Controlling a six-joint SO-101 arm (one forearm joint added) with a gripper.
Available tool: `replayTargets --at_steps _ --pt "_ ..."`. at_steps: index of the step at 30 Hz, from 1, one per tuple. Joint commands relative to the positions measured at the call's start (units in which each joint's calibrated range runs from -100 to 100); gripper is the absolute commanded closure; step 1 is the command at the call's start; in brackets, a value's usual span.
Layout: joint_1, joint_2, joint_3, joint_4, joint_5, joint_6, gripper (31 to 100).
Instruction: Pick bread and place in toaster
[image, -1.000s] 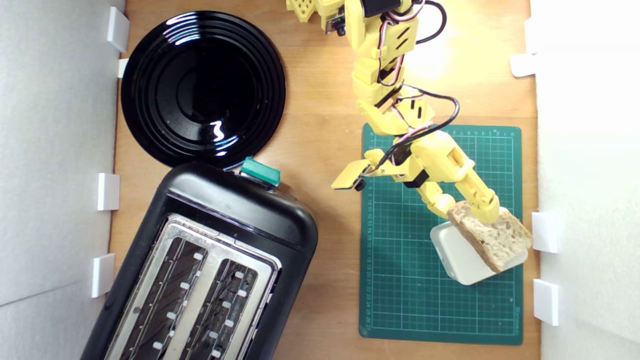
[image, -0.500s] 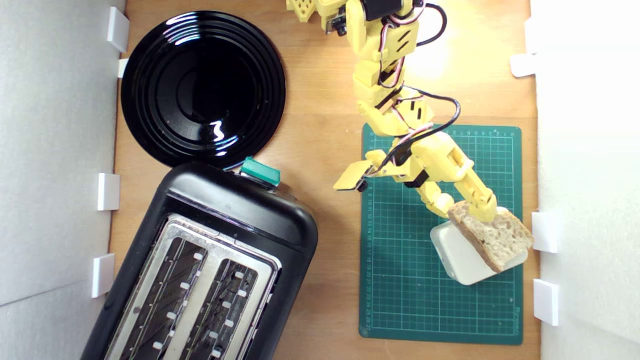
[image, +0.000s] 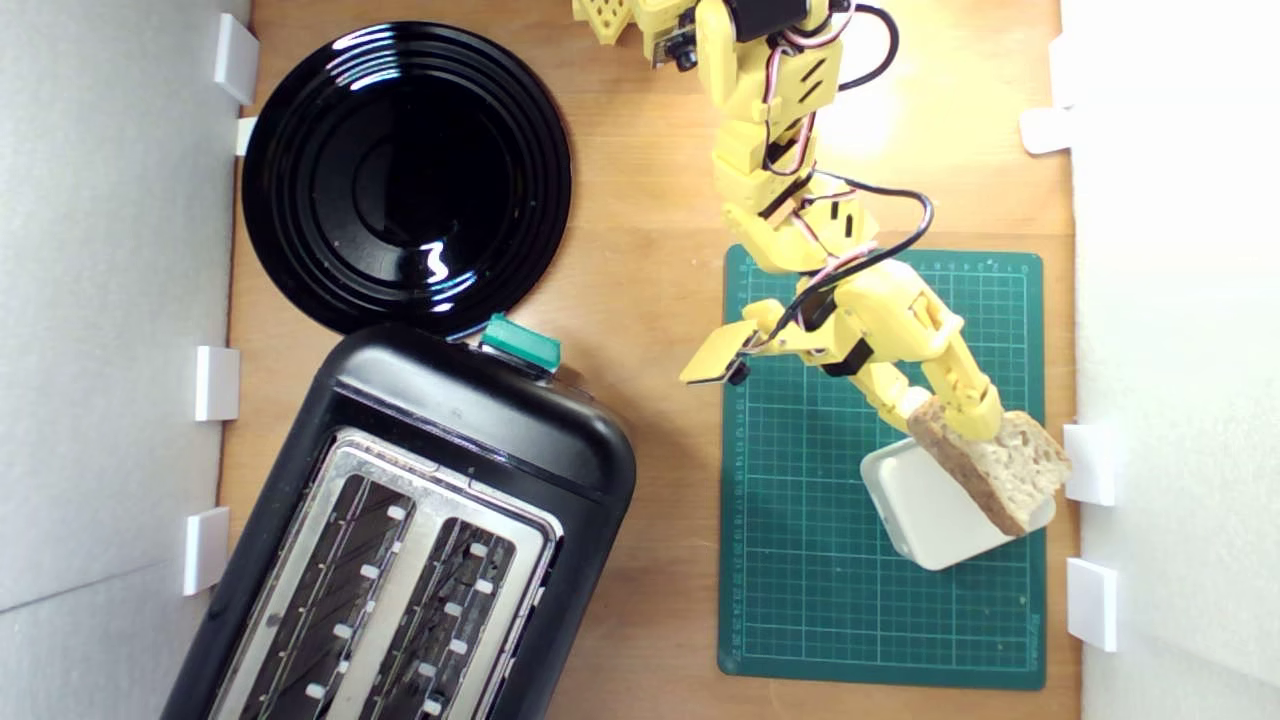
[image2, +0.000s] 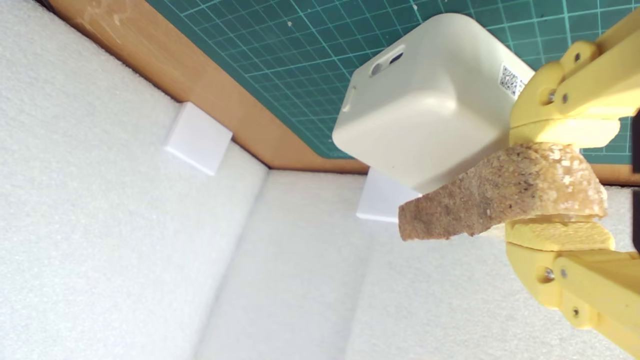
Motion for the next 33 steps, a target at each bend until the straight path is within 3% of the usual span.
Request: replayTargets --at_steps 1,10,19,33 --pt "-0.09 -0.92 -1.82 -0.37 0.16 -0.11 64.0" --pt "0.55 -3.0 -1.36 -0.37 0.24 -0.21 74.0" --pt "1.92 -15.82 -1.45 0.18 14.58 -5.55 74.0" --pt "2.0 -43.69 -1.54 -0.27 26.95 -4.97 74.0"
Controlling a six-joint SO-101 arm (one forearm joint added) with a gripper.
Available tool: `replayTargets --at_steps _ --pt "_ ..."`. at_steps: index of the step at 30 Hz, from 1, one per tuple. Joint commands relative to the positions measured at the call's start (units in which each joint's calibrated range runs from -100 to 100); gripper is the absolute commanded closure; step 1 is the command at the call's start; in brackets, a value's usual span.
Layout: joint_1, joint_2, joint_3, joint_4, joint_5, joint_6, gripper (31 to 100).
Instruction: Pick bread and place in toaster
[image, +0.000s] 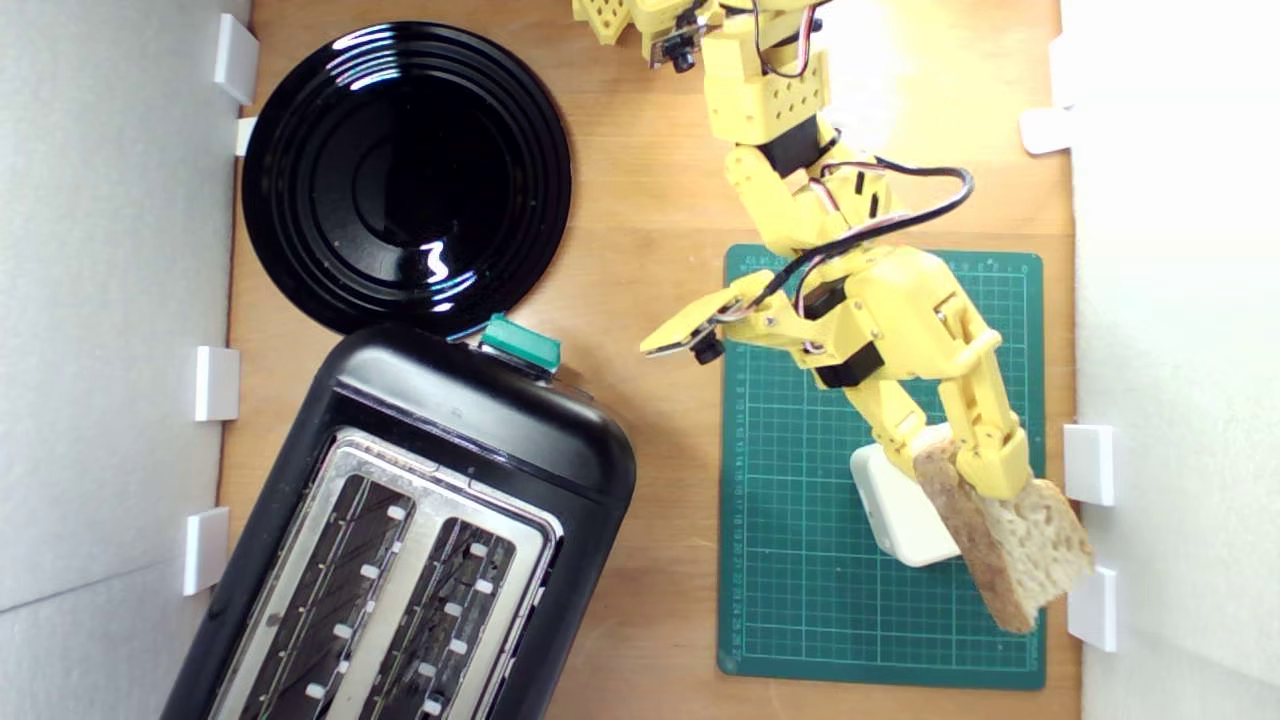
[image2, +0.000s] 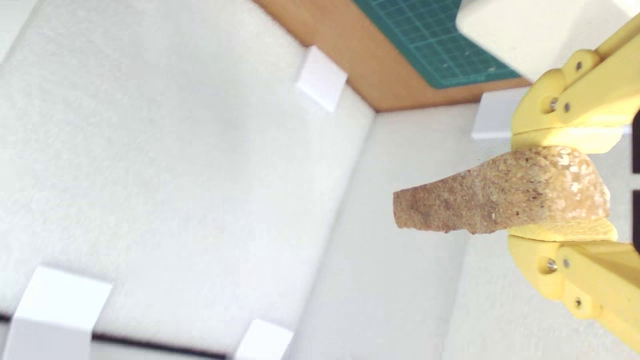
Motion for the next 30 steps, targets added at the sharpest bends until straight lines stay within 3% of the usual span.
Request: replayTargets --at_steps 1,11,22,30 --pt "0.26 -13.26 -1.54 -0.54 5.01 0.25 74.0" --pt "1.8 -38.97 -1.54 0.27 19.26 5.74 74.0" --pt "5.1 -51.78 -2.18 -0.99 28.73 16.84 74.0" --pt "12.51 -54.69 -9.08 -11.96 40.34 29.6 74.0"
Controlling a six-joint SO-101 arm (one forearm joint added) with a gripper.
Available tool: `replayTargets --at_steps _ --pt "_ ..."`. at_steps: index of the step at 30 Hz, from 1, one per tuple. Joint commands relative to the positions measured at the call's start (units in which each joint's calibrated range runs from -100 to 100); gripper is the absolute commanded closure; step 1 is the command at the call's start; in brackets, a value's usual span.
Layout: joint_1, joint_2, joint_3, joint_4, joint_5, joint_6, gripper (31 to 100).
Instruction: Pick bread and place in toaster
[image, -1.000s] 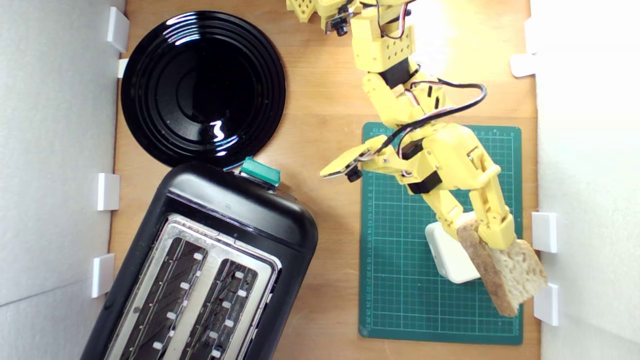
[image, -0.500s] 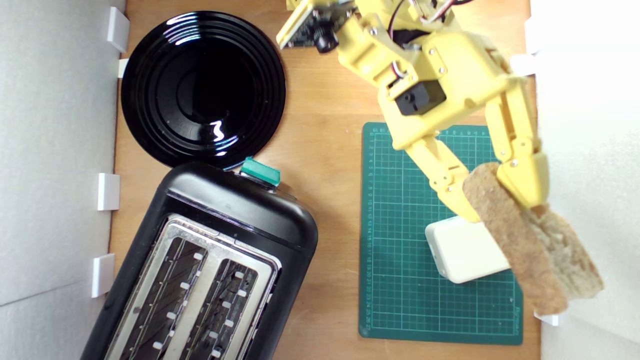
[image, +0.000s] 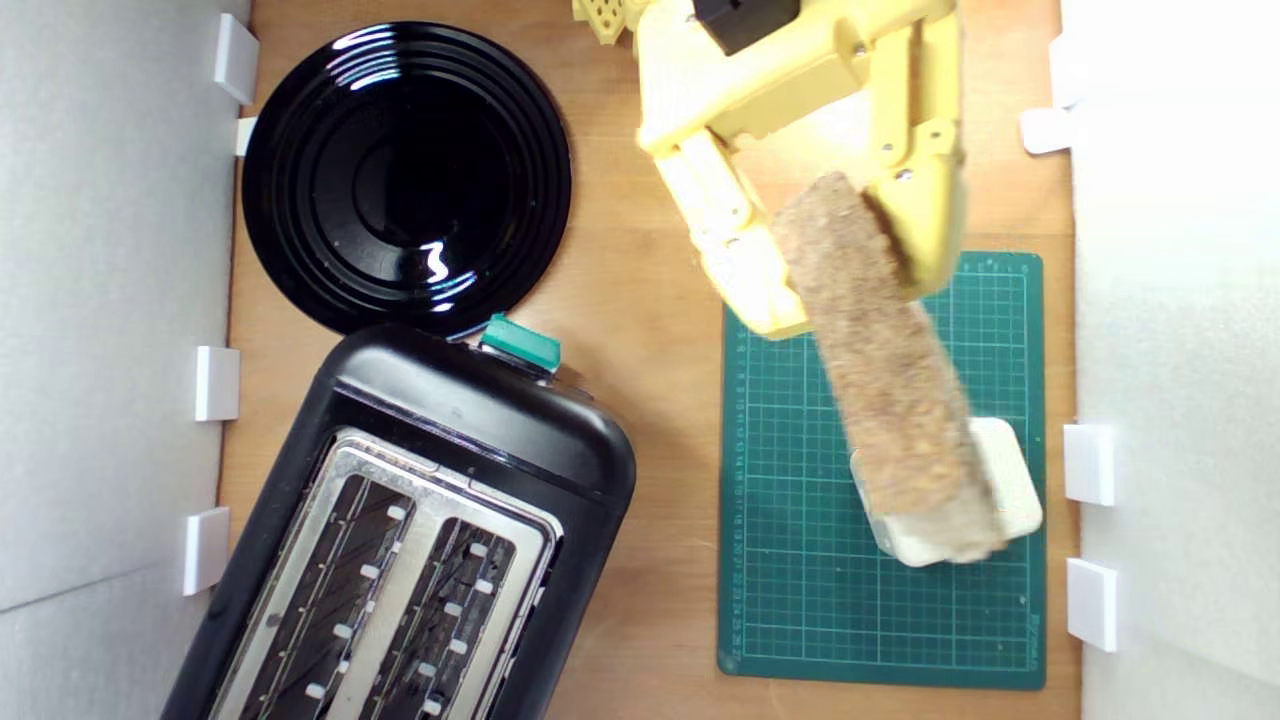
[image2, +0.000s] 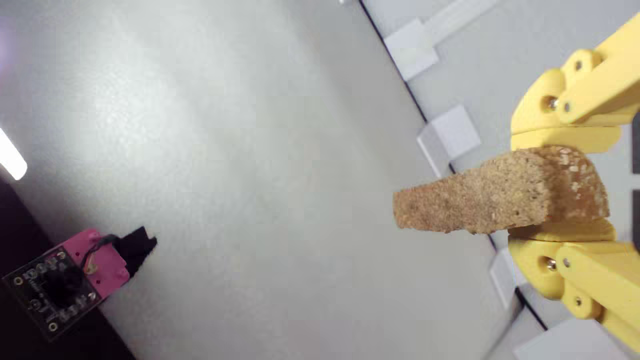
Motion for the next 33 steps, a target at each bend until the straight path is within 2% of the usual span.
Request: replayTargets --at_steps 1,9,11,15,22,33 --pt "3.58 -2.11 -8.22 -4.52 5.85 6.28 74.0" --pt "13.33 -2.02 -12.76 -14.5 12.34 17.73 74.0" --pt "14.78 -1.94 -12.85 -15.67 12.34 19.3 74.0" --pt "18.33 0.56 -14.76 -15.77 12.85 21.45 74.0" --pt "20.75 7.88 -26.92 -14.95 26.84 23.59 74.0" --pt "26.47 14.2 -40.45 -15.58 37.0 27.36 74.0"
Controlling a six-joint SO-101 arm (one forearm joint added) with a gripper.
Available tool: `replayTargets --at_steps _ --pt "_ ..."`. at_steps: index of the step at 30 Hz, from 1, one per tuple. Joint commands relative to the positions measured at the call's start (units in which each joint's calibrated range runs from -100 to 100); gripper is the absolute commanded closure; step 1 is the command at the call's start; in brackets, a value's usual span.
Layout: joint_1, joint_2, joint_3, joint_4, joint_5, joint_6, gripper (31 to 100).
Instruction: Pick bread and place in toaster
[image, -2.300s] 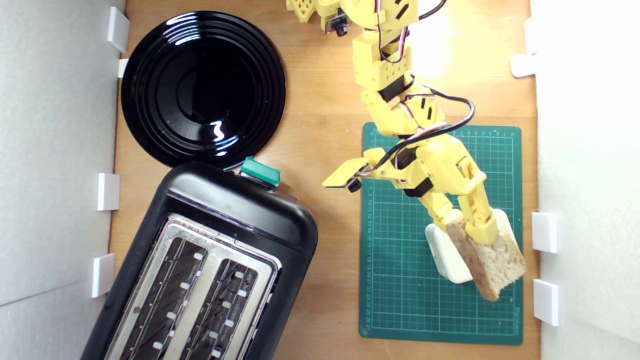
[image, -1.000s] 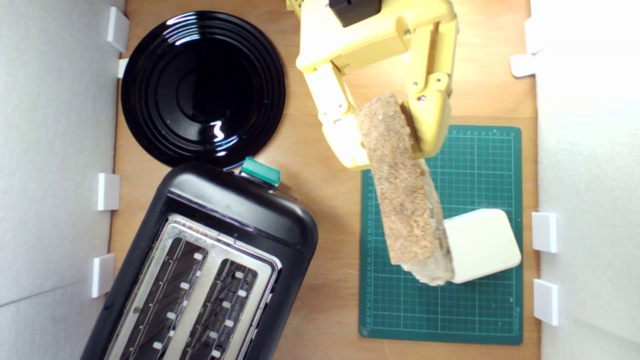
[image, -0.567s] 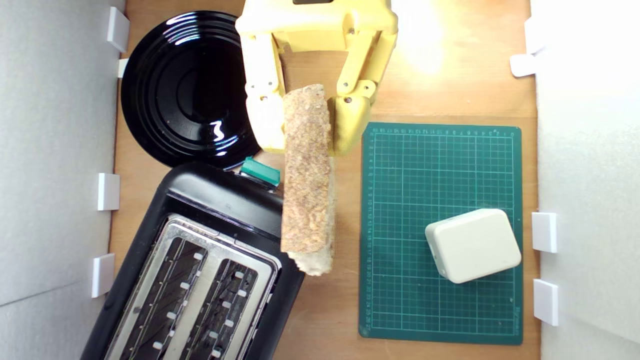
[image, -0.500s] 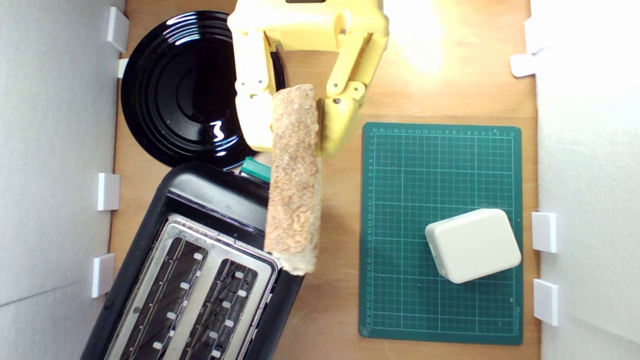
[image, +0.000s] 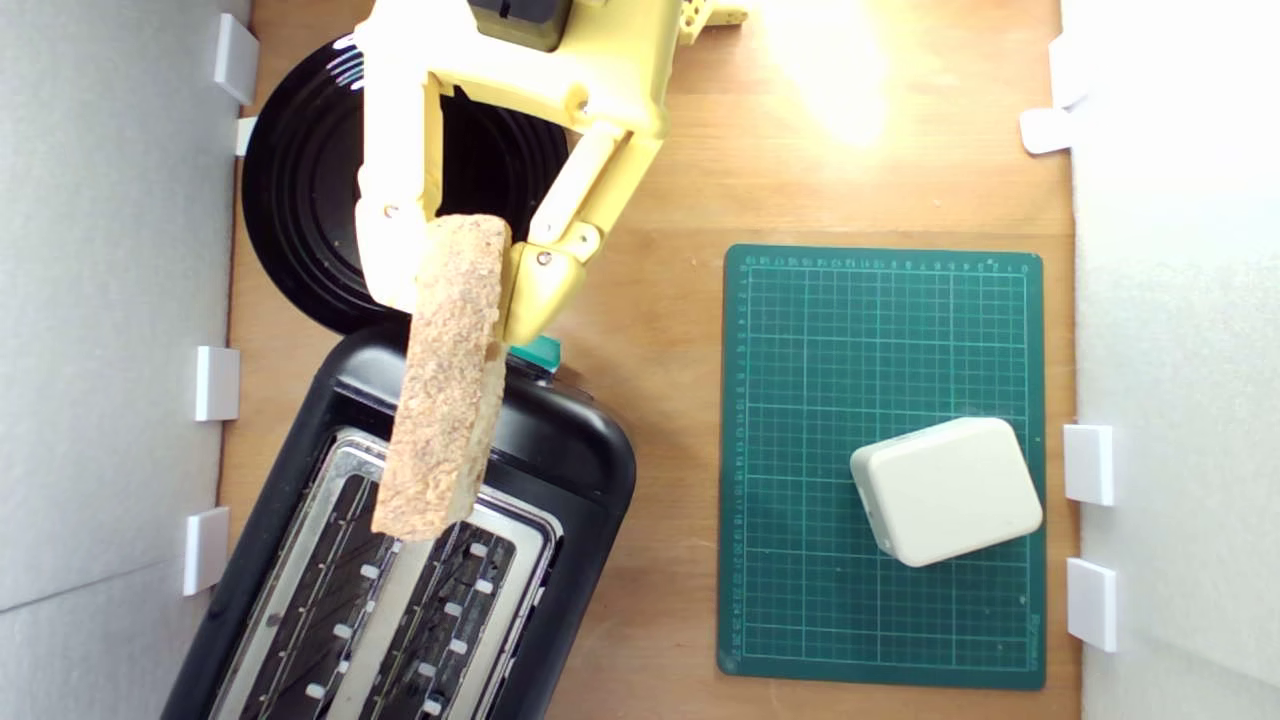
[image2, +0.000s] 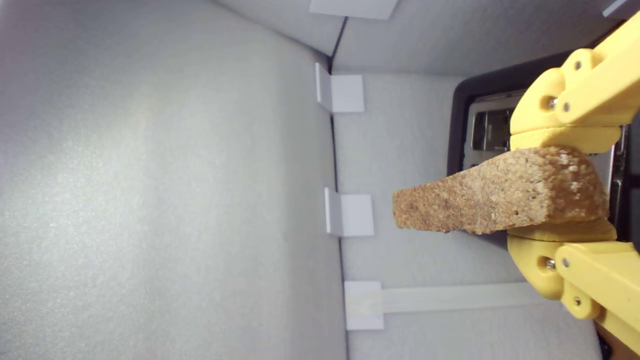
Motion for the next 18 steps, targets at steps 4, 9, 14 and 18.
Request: replayTargets --at_steps 4,9,14,18 --pt "2.65 2.76 -13.44 -0.03 5.83 0.87 74.0" --pt "2.9 6.0 -21.25 0.33 11.29 3.85 74.0" --pt "4.51 9.33 -28.42 0.33 17.44 5.16 74.0" --pt "5.48 11.08 -31.42 0.33 19.74 5.58 74.0"
